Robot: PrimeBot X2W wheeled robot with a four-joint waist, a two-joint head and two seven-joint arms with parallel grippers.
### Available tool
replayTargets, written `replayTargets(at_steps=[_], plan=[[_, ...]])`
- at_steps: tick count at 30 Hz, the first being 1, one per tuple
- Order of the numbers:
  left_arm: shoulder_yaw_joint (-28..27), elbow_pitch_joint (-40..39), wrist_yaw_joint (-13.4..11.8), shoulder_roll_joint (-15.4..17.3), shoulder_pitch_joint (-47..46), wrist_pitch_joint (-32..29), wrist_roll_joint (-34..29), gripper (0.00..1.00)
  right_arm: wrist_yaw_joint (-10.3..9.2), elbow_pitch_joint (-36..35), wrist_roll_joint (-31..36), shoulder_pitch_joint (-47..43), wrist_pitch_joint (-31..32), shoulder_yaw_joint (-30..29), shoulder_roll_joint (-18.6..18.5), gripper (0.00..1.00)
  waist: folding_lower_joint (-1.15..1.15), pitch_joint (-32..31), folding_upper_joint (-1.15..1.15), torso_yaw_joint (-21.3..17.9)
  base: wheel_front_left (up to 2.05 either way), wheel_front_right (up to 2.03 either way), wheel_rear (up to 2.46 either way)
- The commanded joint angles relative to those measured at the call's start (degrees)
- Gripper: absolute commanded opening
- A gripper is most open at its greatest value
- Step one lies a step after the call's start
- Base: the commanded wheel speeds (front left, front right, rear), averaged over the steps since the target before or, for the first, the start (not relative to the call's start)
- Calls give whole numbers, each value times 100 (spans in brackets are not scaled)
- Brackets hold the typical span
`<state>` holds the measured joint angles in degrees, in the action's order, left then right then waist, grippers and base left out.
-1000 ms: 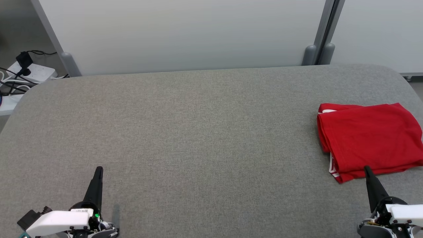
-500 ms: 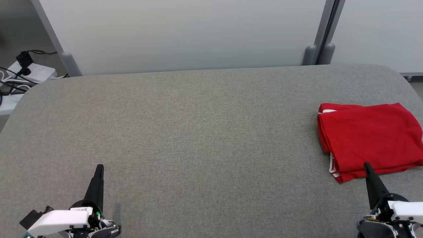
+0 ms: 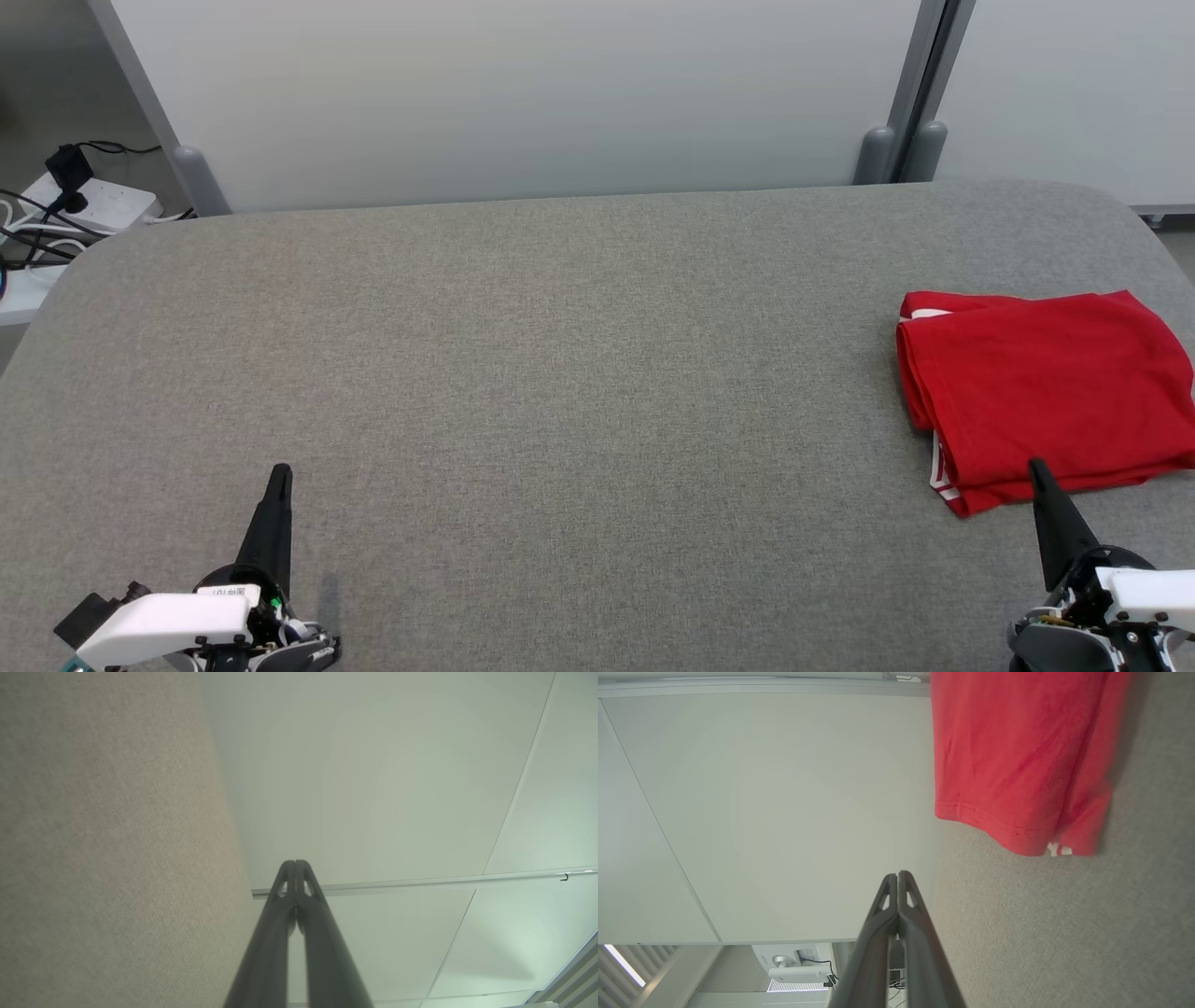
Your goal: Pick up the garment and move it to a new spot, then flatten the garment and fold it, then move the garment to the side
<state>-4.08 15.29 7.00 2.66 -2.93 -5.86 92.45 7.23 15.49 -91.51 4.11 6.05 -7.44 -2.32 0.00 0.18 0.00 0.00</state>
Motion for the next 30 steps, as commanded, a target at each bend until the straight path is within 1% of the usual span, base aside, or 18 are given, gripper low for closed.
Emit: replayTargets(at_steps=[1,30], plan=[[-195,-124,48,60,-322,-23,13,0,25,-146,-64,208,45,91,-59,0,0,0,0,0,0,0,0],[-214,-124,48,46,-324,-39,-3,0,25,-146,-62,208,47,89,-57,0,0,0,0,0,0,0,0]])
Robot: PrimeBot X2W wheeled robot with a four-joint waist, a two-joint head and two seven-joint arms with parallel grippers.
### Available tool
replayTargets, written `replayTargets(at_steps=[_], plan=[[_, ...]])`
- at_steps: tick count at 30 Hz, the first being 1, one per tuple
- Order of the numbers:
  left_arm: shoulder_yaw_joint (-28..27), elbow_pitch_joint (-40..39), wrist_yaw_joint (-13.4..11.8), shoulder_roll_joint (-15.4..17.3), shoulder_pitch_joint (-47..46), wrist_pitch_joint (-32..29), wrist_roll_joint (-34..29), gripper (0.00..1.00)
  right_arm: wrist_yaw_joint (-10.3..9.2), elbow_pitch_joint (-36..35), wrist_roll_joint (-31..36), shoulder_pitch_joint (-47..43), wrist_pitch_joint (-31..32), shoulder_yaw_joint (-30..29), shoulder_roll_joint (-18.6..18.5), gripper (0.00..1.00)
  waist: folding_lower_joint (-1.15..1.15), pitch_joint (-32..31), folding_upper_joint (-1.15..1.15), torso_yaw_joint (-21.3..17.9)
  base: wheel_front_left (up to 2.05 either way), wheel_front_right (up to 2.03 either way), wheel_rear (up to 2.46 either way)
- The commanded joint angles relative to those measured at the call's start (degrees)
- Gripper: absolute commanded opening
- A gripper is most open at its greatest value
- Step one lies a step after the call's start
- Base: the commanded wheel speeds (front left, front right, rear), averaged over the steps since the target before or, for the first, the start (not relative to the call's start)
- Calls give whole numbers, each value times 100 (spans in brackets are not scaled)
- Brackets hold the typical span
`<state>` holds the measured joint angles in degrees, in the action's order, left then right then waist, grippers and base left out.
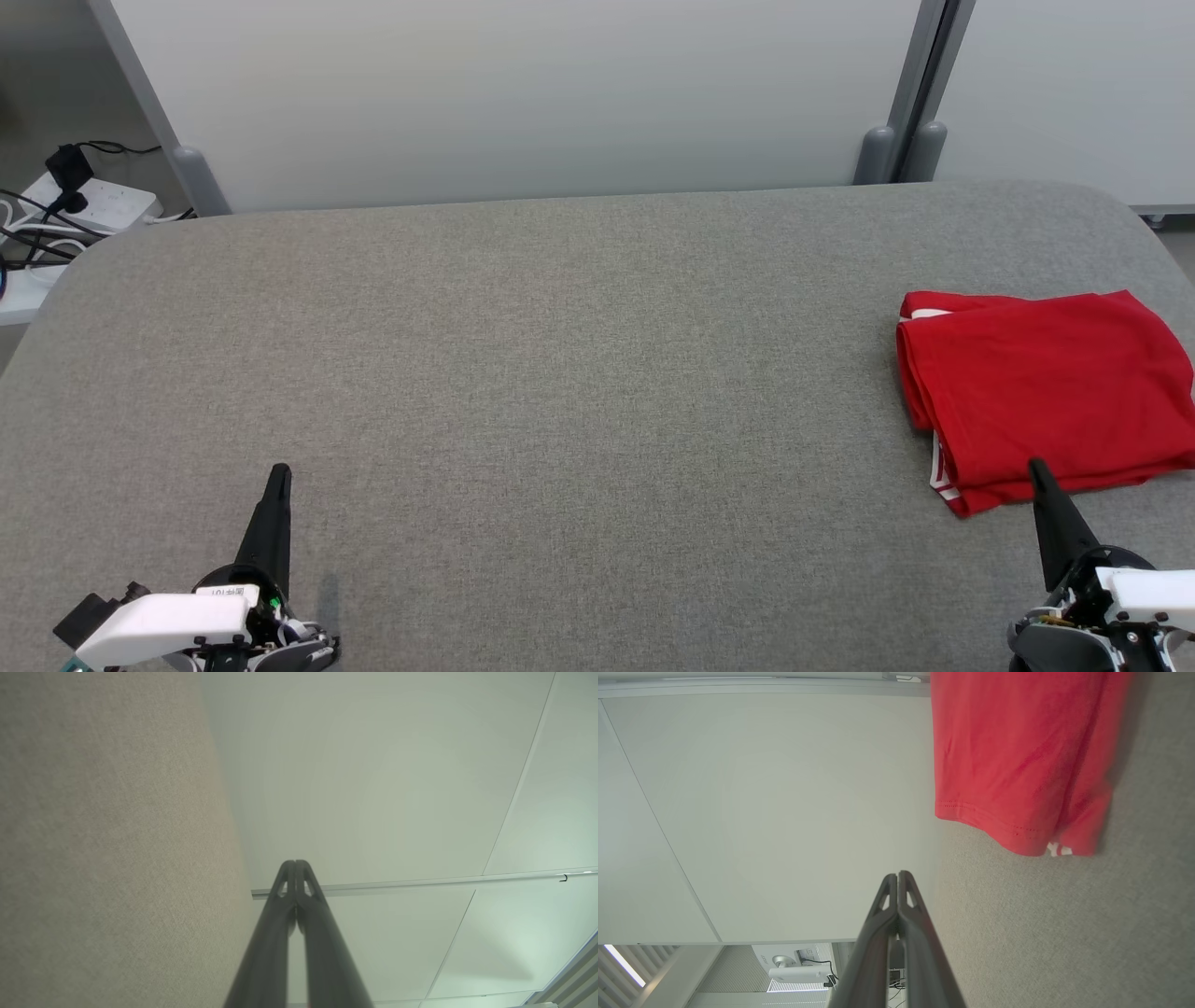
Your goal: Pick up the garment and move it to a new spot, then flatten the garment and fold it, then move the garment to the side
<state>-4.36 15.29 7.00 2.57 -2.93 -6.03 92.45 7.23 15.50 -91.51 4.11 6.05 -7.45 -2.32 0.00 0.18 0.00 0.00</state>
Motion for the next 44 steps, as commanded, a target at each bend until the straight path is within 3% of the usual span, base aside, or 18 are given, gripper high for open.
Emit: replayTargets(at_steps=[1,44], plan=[[-187,-124,48,56,-324,-23,-4,0,25,-147,-62,208,47,90,-57,0,0,0,0,0,0,0,0],[-204,-124,48,44,-325,-36,-18,0,25,-147,-61,208,48,88,-56,0,0,0,0,0,0,0,0]])
